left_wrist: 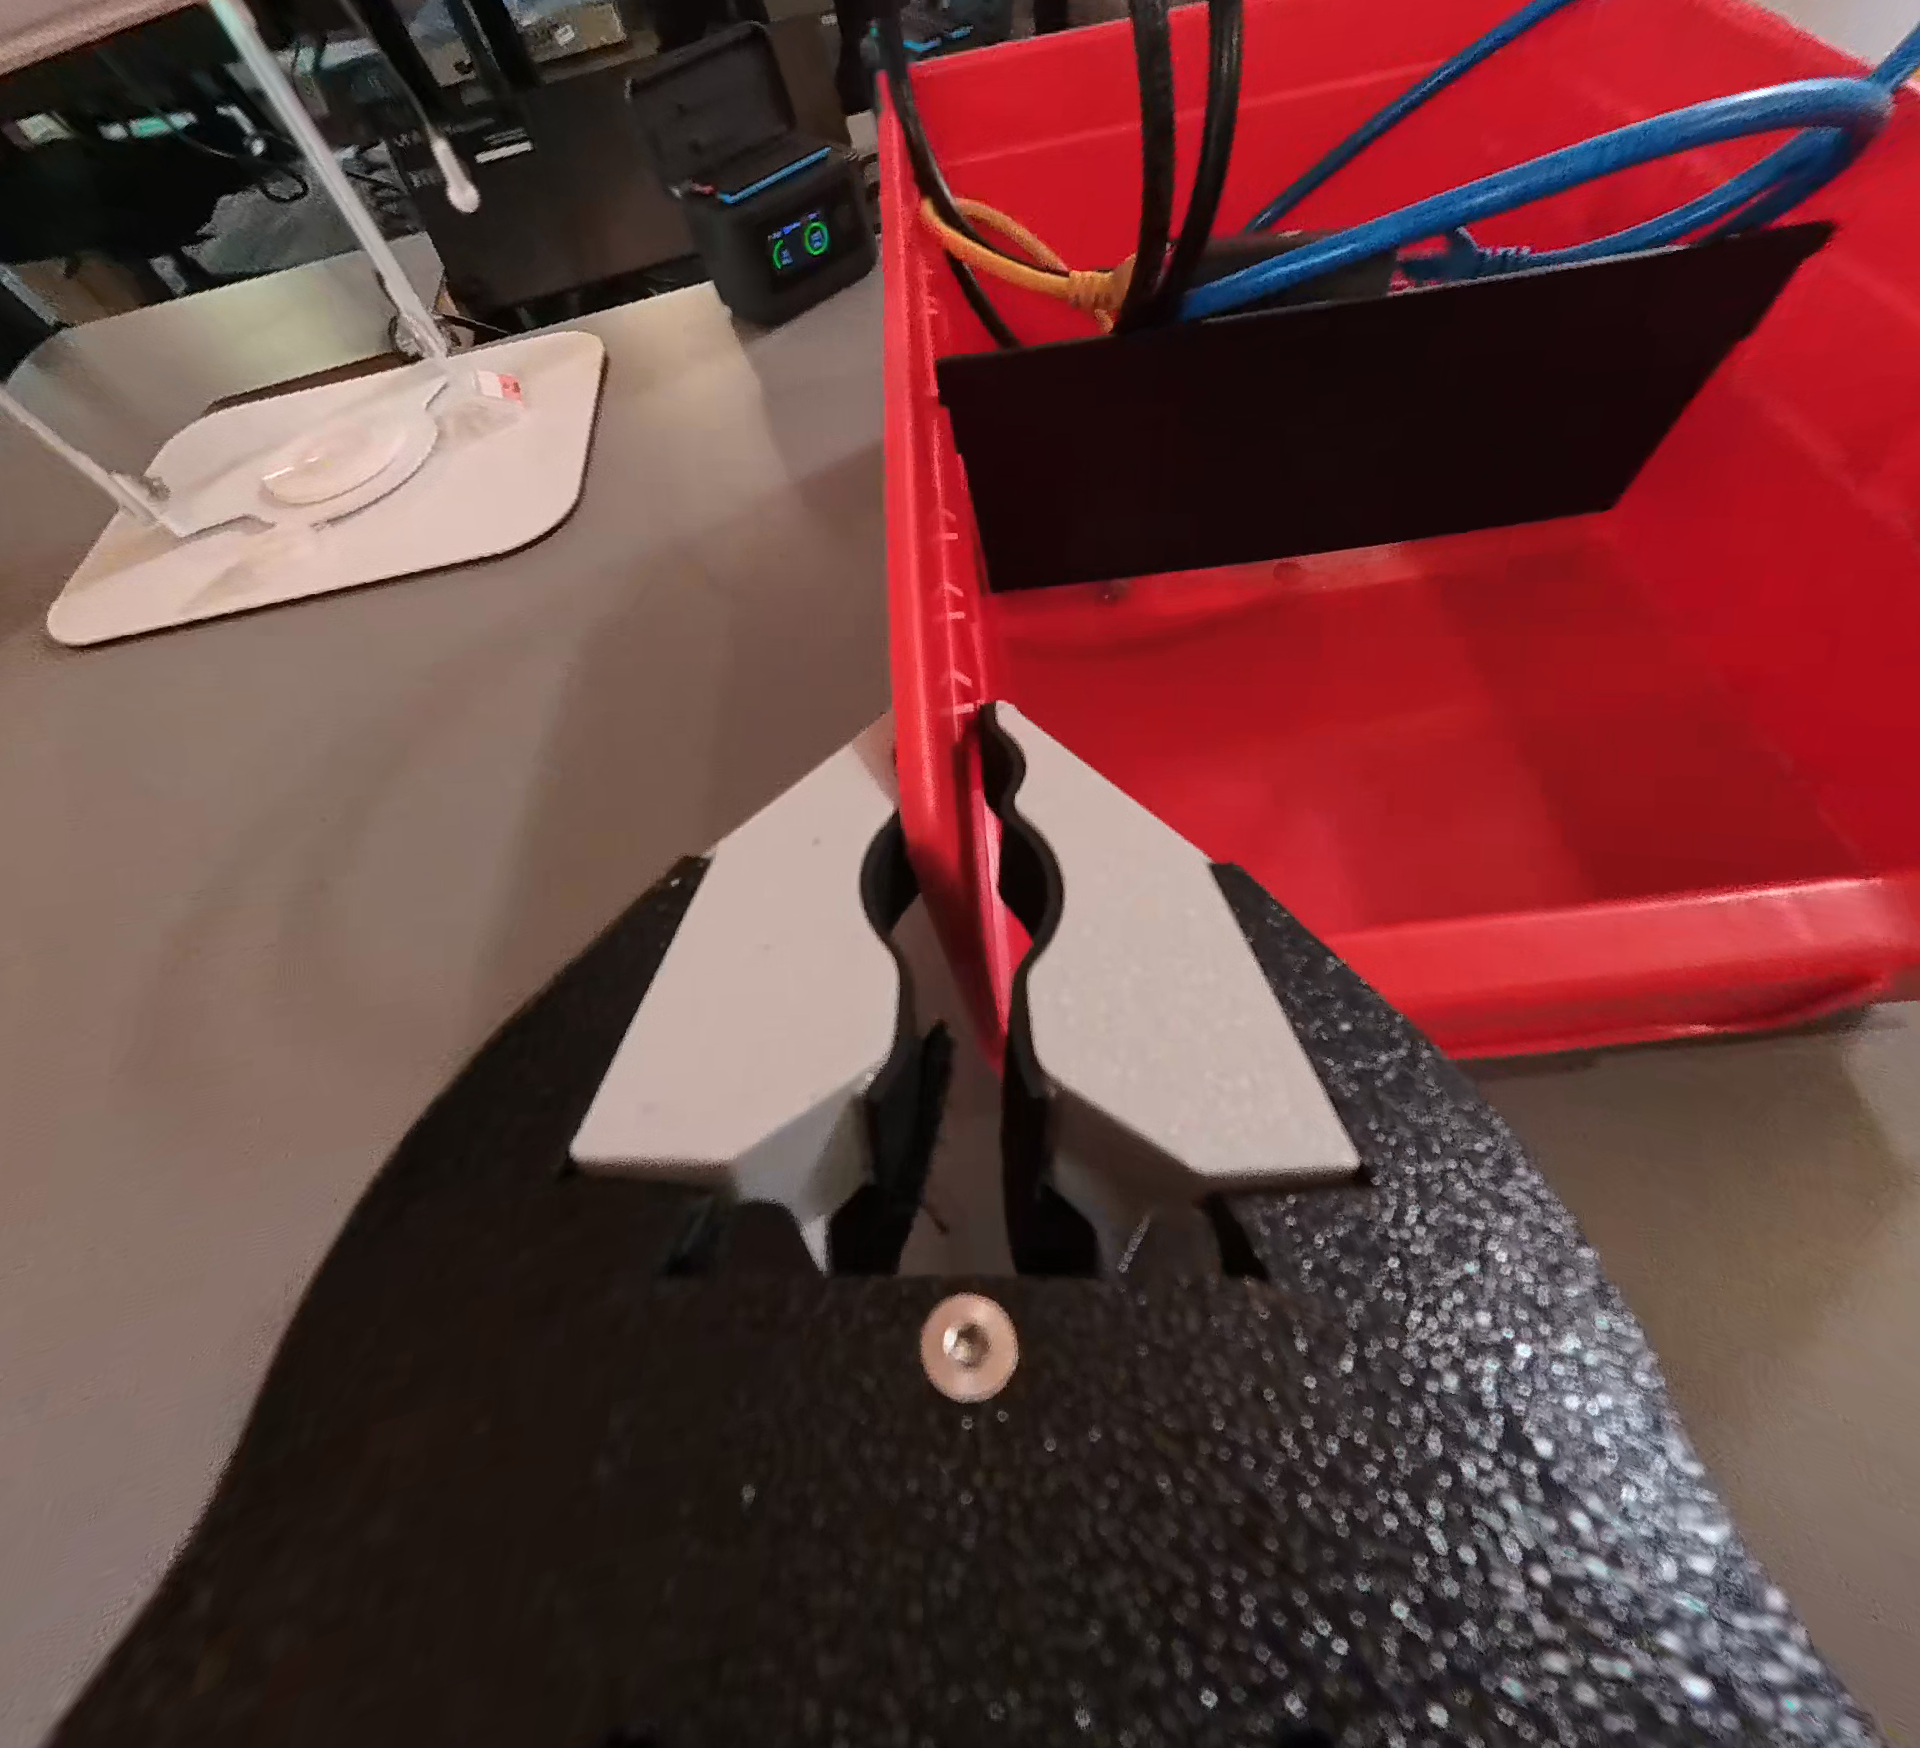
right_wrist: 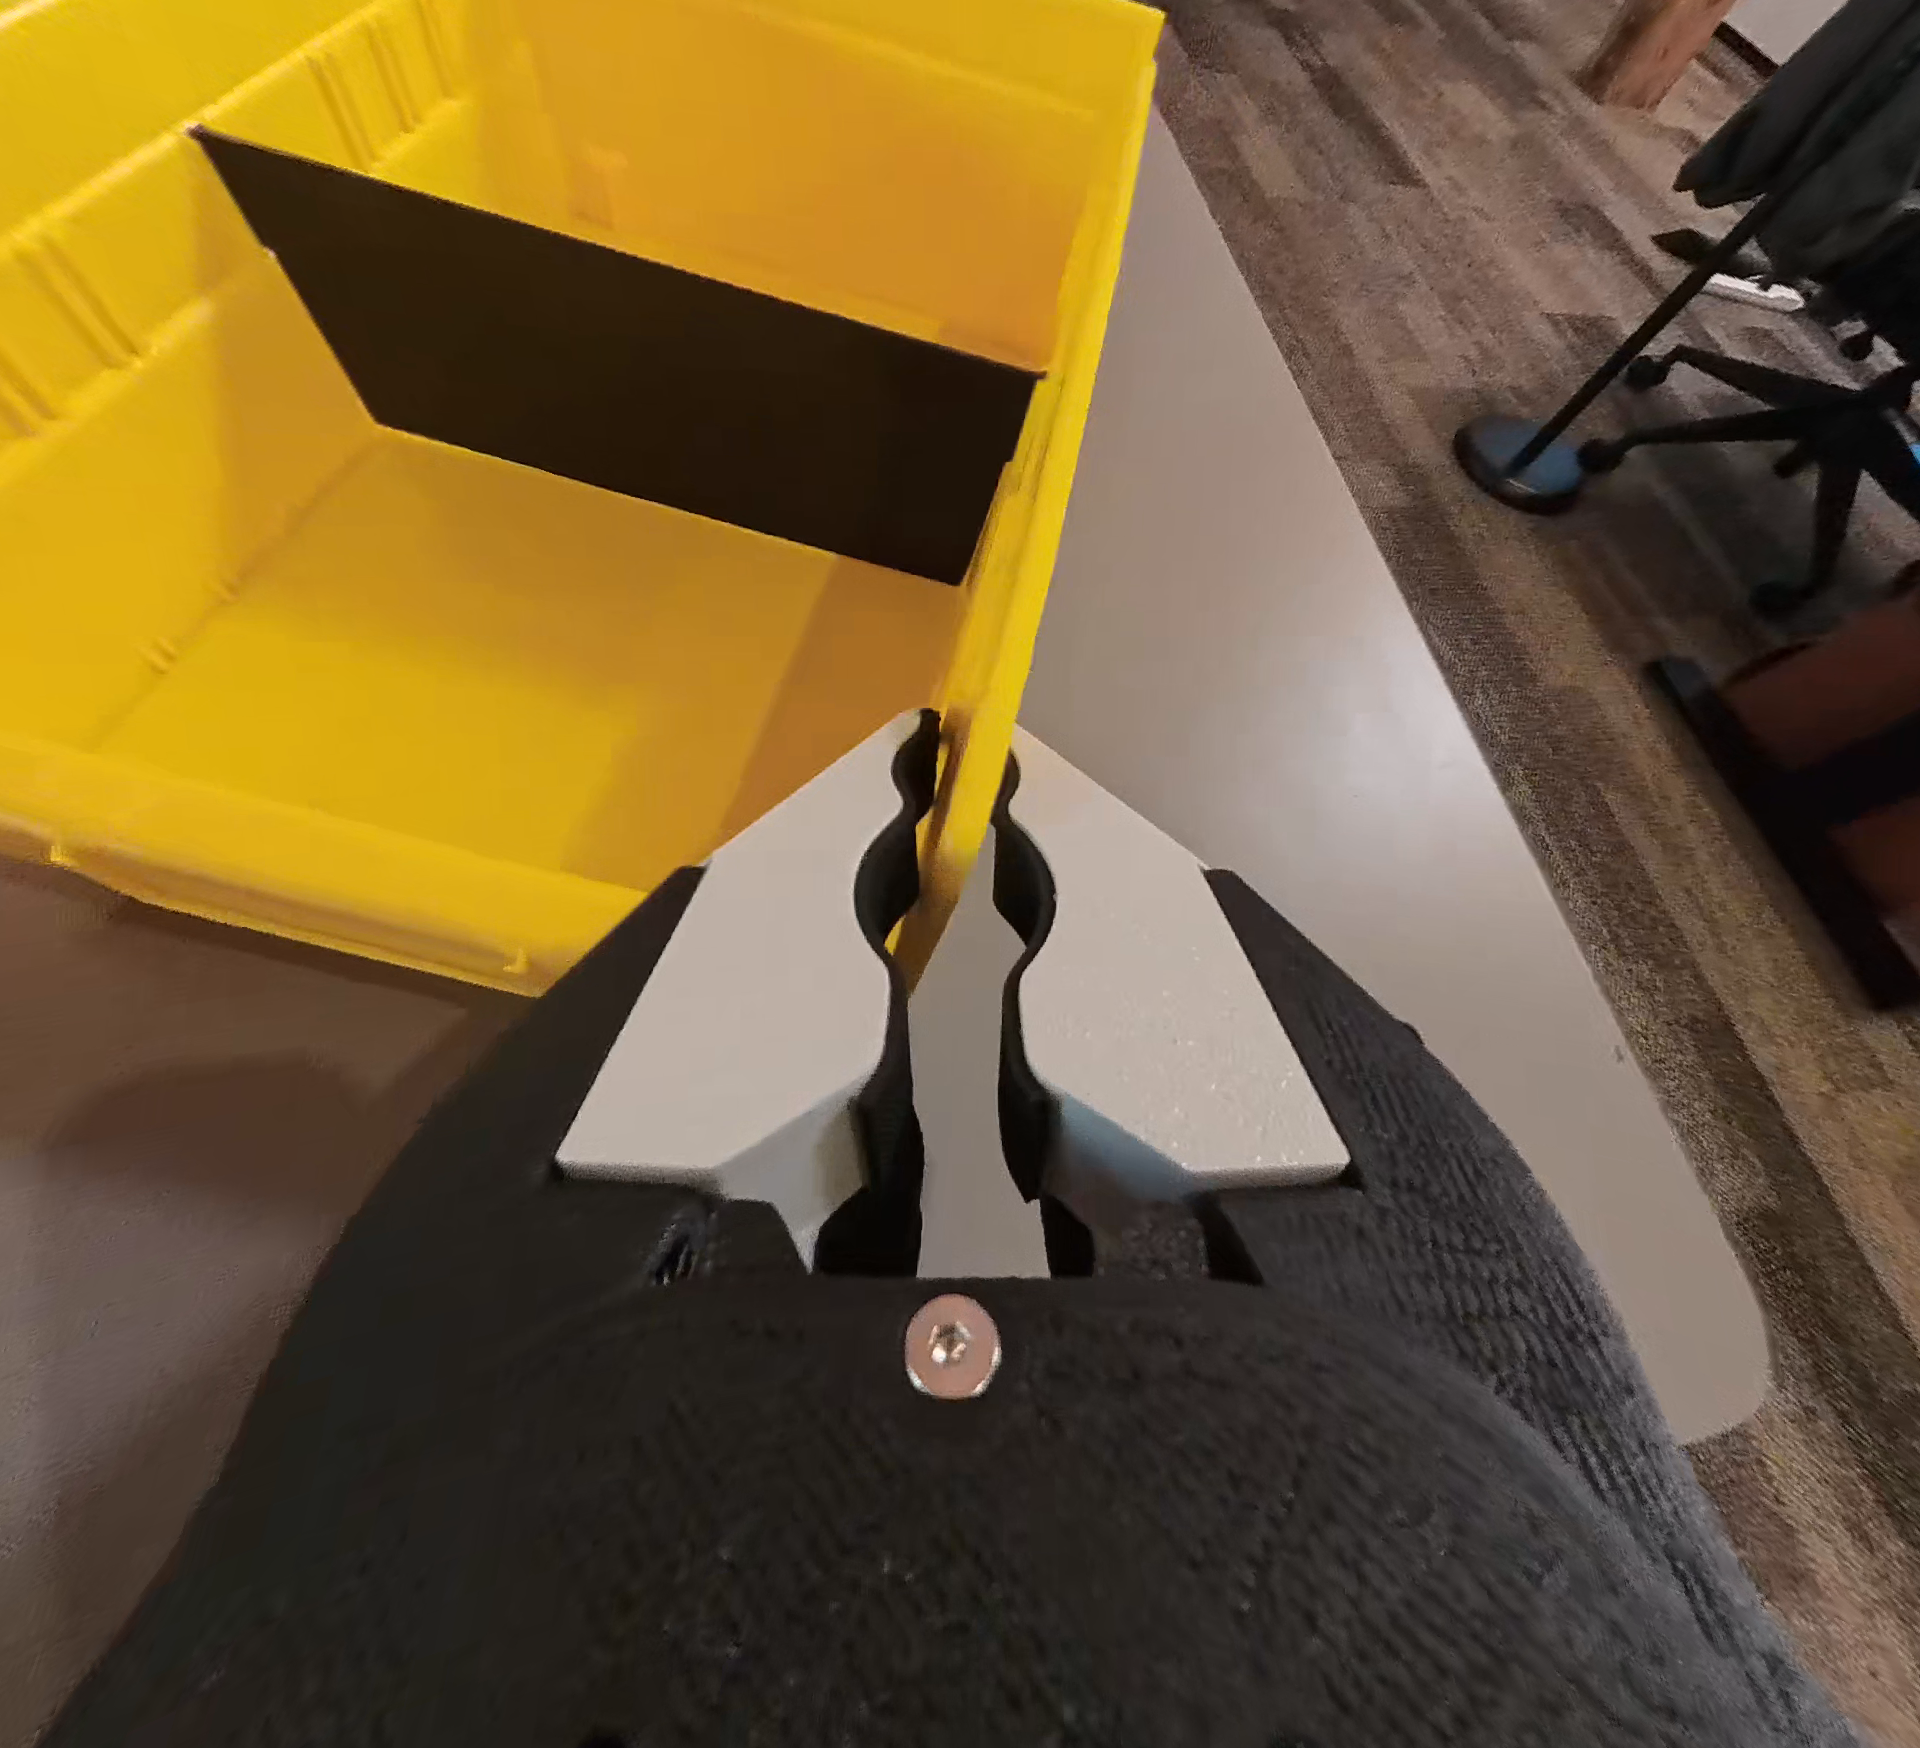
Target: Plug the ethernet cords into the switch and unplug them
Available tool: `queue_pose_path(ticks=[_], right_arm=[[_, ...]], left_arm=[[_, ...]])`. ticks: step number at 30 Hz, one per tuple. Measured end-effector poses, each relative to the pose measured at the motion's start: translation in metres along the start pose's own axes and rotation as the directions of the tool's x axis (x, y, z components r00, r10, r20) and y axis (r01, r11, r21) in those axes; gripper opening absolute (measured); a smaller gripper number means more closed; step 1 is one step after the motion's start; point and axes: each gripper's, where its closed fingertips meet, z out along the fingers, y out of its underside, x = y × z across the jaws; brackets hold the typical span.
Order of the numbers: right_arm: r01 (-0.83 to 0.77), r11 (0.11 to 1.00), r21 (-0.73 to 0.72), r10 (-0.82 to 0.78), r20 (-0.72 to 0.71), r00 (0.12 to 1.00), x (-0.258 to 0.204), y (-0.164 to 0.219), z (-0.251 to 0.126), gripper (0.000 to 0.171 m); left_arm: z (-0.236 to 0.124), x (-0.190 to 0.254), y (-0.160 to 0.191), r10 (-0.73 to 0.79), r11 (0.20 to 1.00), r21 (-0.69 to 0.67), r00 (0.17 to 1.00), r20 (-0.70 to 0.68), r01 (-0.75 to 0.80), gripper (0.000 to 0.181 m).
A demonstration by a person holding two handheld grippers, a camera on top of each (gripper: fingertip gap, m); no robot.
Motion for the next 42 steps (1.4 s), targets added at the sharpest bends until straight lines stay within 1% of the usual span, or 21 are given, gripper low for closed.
queue_pose_path(ticks=[6,12,16,20,21,24,26,27,28,30,32,33,36,38,40,42], right_arm=[[0.003,1.0,-0.002,-0.003,-0.012,1.0,0.013,0.001,0.003,0.006],[0.017,1.0,-0.003,-0.017,-0.031,0.999,0.025,0.001,0.007,0.007],[0.025,1.0,-0.007,-0.026,-0.039,0.999,0.029,0.0,0.007,0.007],[0.044,0.999,-0.013,-0.045,-0.042,0.998,0.03,-0.001,0.008,0.008],[0.047,0.999,-0.015,-0.047,-0.042,0.998,0.031,-0.001,0.007,0.009],[0.046,0.999,0.019,-0.044,-0.088,0.995,0.039,-0.01,-0.001,0.021],[0.043,0.995,0.09,-0.033,-0.116,0.993,0.042,-0.029,-0.014,0.029],[0.017,0.989,0.147,-0.003,-0.092,0.996,0.037,-0.044,-0.023,0.031],[-0.032,0.974,0.222,0.039,-0.028,0.999,0.027,-0.062,-0.034,0.032],[-0.152,0.912,0.382,0.098,0.158,0.983,-0.003,-0.101,-0.061,0.031],[-0.243,0.835,0.494,0.087,0.318,0.944,-0.036,-0.133,-0.087,0.031],[-0.282,0.803,0.525,0.068,0.389,0.919,-0.054,-0.144,-0.097,0.031],[-0.369,0.751,0.547,-0.03,0.586,0.81,-0.122,-0.167,-0.117,0.031],[-0.415,0.752,0.512,-0.084,0.699,0.71,-0.171,-0.174,-0.12,0.032],[-0.409,0.775,0.482,-0.126,0.752,0.647,-0.215,-0.173,-0.111,0.032],[-0.358,0.8,0.482,-0.177,0.758,0.627,-0.254,-0.163,-0.092,0.033]], left_arm=[[-0.015,-0.033,0.011,-0.082,0.997,-0.001,0.996,0.043,0.082,0.004],[-0.033,-0.072,0.025,-0.138,0.99,-0.002,0.979,0.148,0.14,0.003],[-0.045,-0.095,0.034,-0.158,0.987,-0.002,0.964,0.212,0.162,0.003],[-0.055,-0.113,0.041,-0.156,0.987,-0.006,0.958,0.242,0.162,0.003],[-0.056,-0.117,0.042,-0.153,0.987,-0.009,0.958,0.241,0.16,0.003],[-0.056,-0.126,0.044,-0.2,0.979,-0.003,0.953,0.226,0.206,0.004],[-0.054,-0.13,0.044,-0.233,0.971,-0.005,0.949,0.214,0.239,0.004],[-0.054,-0.131,0.044,-0.241,0.969,-0.01,0.946,0.215,0.249,0.004],[-0.054,-0.133,0.044,-0.239,0.968,-0.014,0.944,0.226,0.249,0.006],[-0.06,-0.139,0.035,-0.217,0.975,0.024,0.935,0.281,0.219,0.024],[-0.071,-0.144,0.018,-0.181,0.983,0.081,0.925,0.335,0.163,0.026],[-0.076,-0.144,0.01,-0.161,0.986,0.106,0.92,0.357,0.131,0.027],[-0.081,-0.13,-0.014,-0.098,0.989,0.138,0.932,0.349,0.052,0.027],[-0.077,-0.115,-0.023,-0.056,0.992,0.129,0.946,0.32,0.015,0.029],[-0.068,-0.099,-0.032,-0.011,0.993,0.116,0.958,0.285,-0.023,0.035],[-0.057,-0.082,-0.042,0.024,0.992,0.115,0.972,0.232,-0.052,0.041]])
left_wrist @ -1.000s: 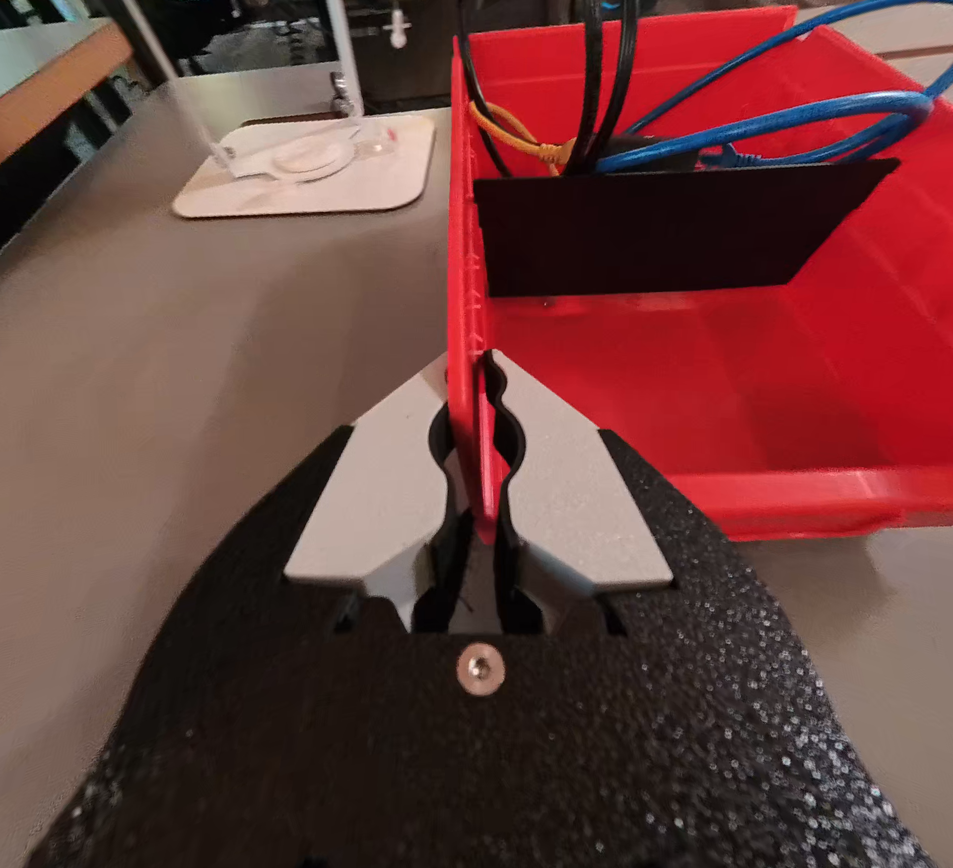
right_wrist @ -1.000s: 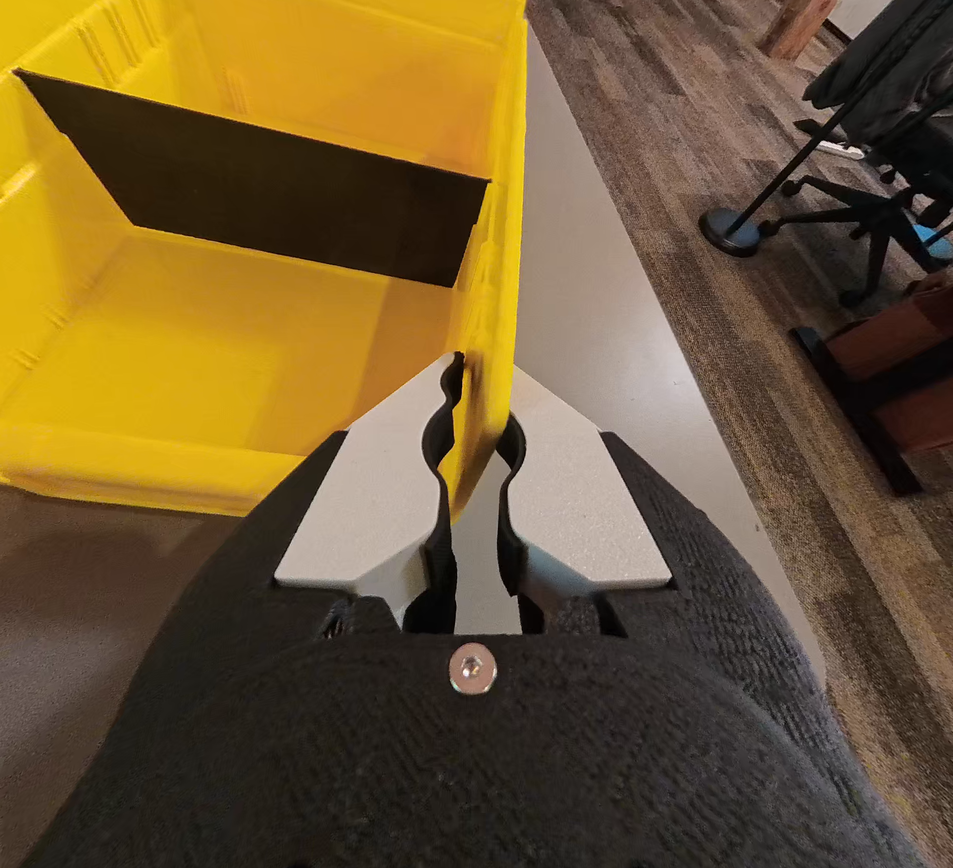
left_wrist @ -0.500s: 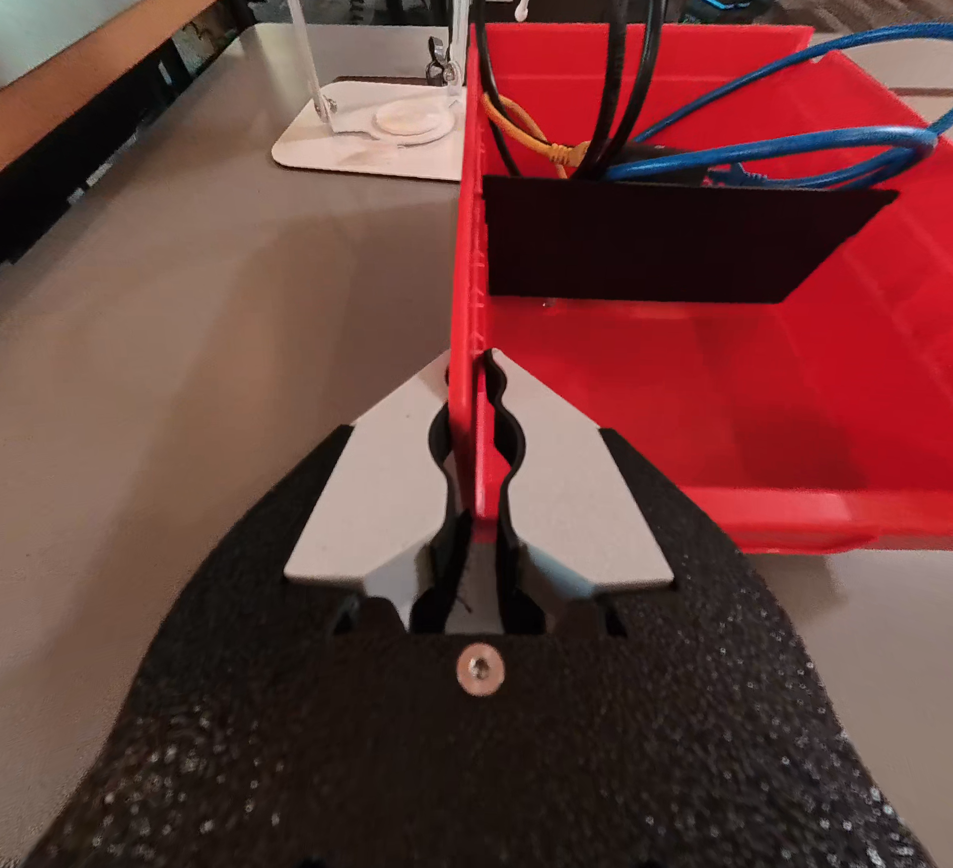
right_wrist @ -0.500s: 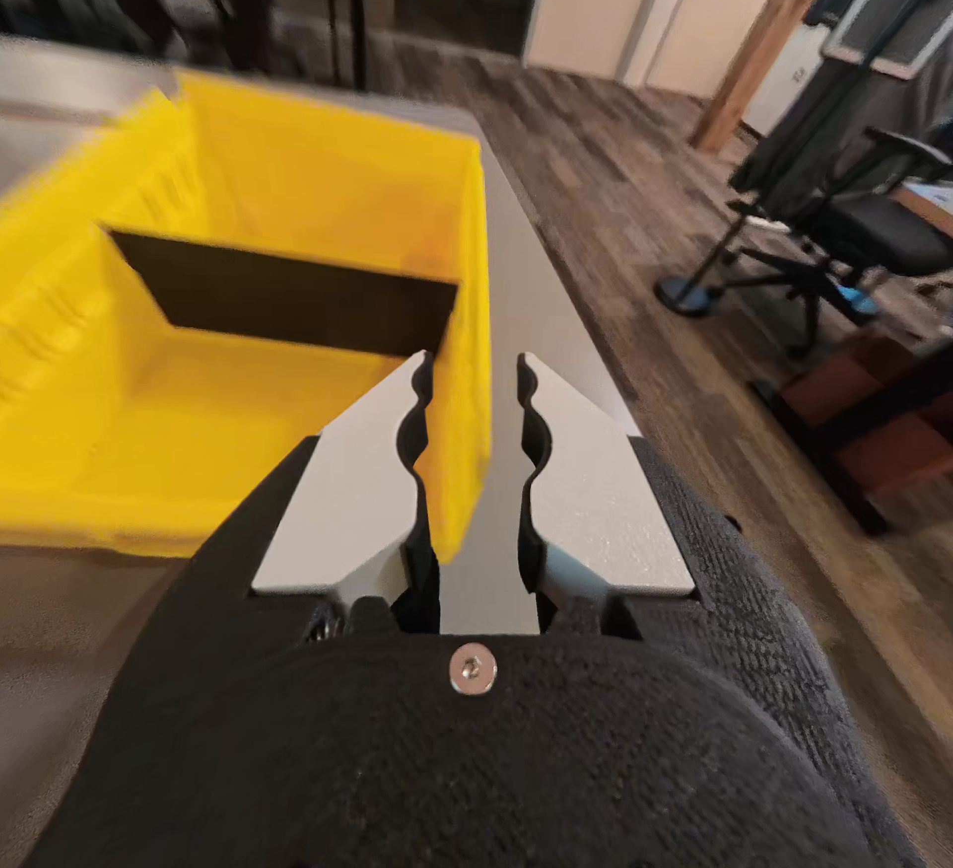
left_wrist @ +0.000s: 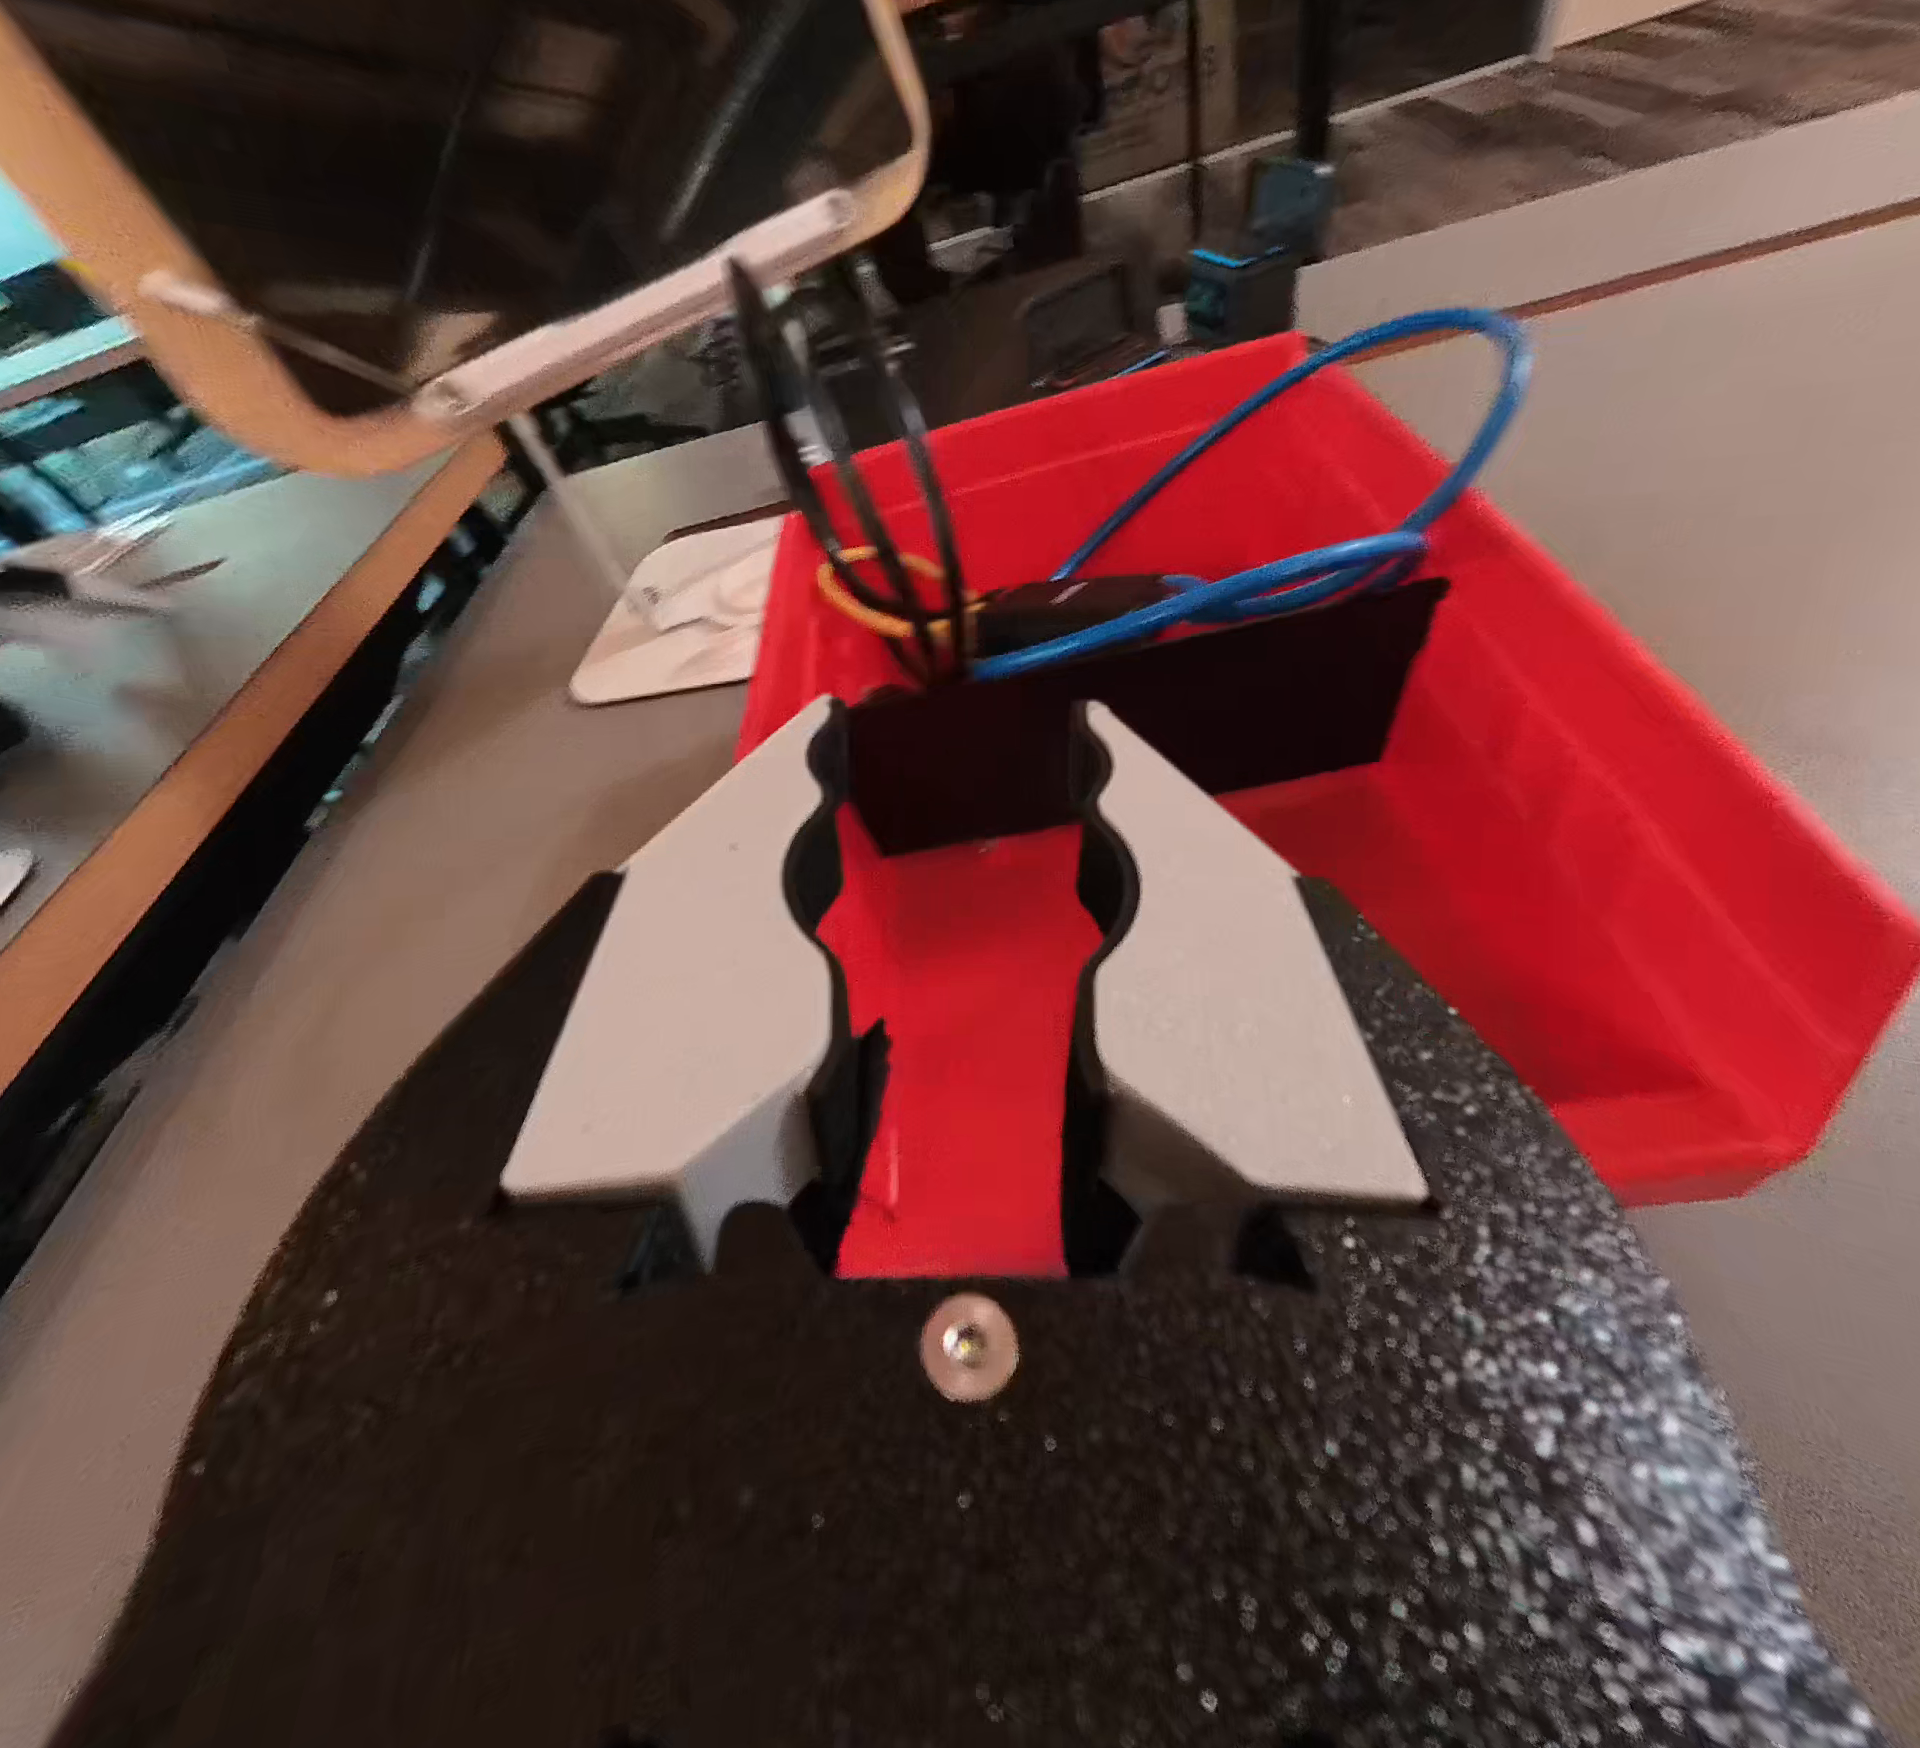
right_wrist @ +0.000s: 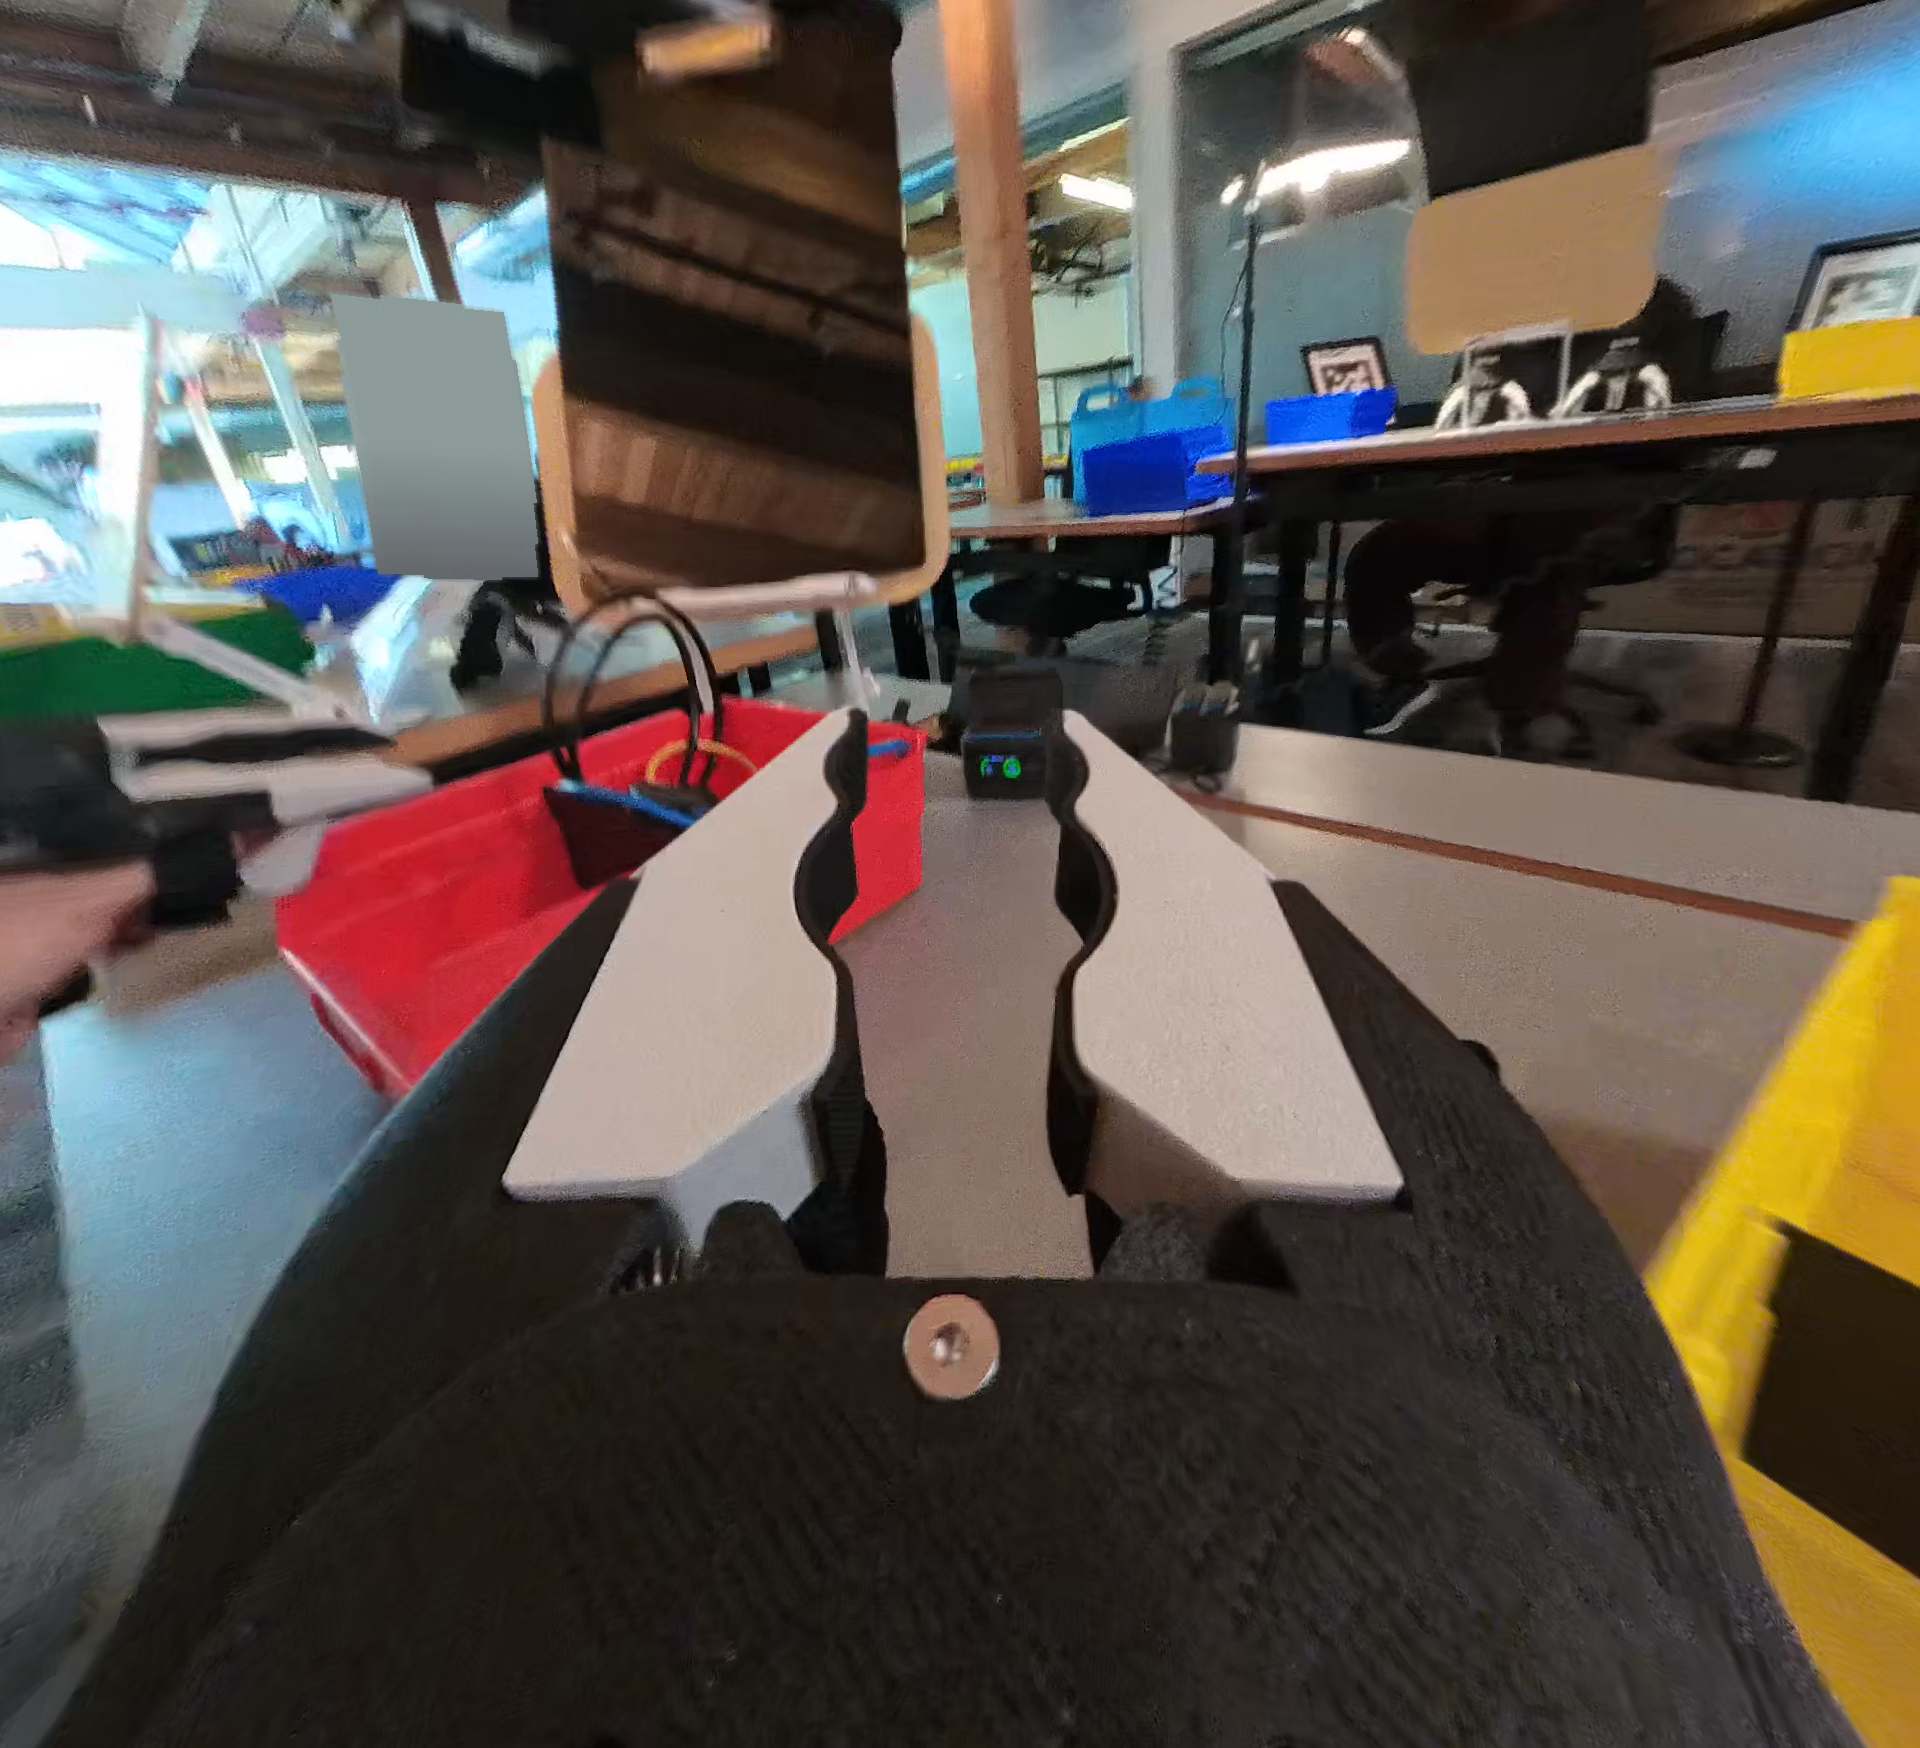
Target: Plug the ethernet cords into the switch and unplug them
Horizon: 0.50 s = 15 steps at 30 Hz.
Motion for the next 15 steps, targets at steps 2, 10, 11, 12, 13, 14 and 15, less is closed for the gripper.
queue_pose_path(ticks=[2,10,11,12,13,14,15], right_arm=[[0.083,0.996,-0.042,-0.083,0.001,0.997,-0.003,0.032,0.022,0.033],[0.472,0.882,-0.003,-0.468,-0.139,0.873,0.004,0.082,0.035,0.025],[0.483,0.876,0.002,-0.478,-0.132,0.868,0.002,0.083,0.035,0.025],[0.478,0.878,0.008,-0.474,-0.118,0.873,0.0,0.086,0.034,0.025],[0.471,0.882,-0.004,-0.469,-0.101,0.877,-0.002,0.09,0.035,0.025],[0.466,0.884,-0.022,-0.466,-0.095,0.88,-0.001,0.093,0.035,0.025],[0.462,0.886,-0.026,-0.462,-0.098,0.881,0.001,0.094,0.034,0.025]], left_arm=[[0.008,0.015,-0.008,0.043,0.999,-0.01,0.998,-0.05,-0.043,0.042],[0.056,0.057,-0.047,0.054,0.989,-0.111,0.944,-0.325,-0.095,0.045],[0.065,0.061,-0.047,0.015,0.98,-0.181,0.928,-0.373,-0.088,0.049],[0.075,0.062,-0.042,-0.025,0.959,-0.268,0.917,-0.398,-0.09,0.051],[0.085,0.06,-0.037,-0.051,0.931,-0.348,0.906,-0.421,-0.11,0.052],[0.094,0.059,-0.034,-0.078,0.906,-0.405,0.892,-0.446,-0.123,0.054],[0.104,0.057,-0.032,-0.119,0.878,-0.462,0.881,-0.459,-0.122,0.056]])
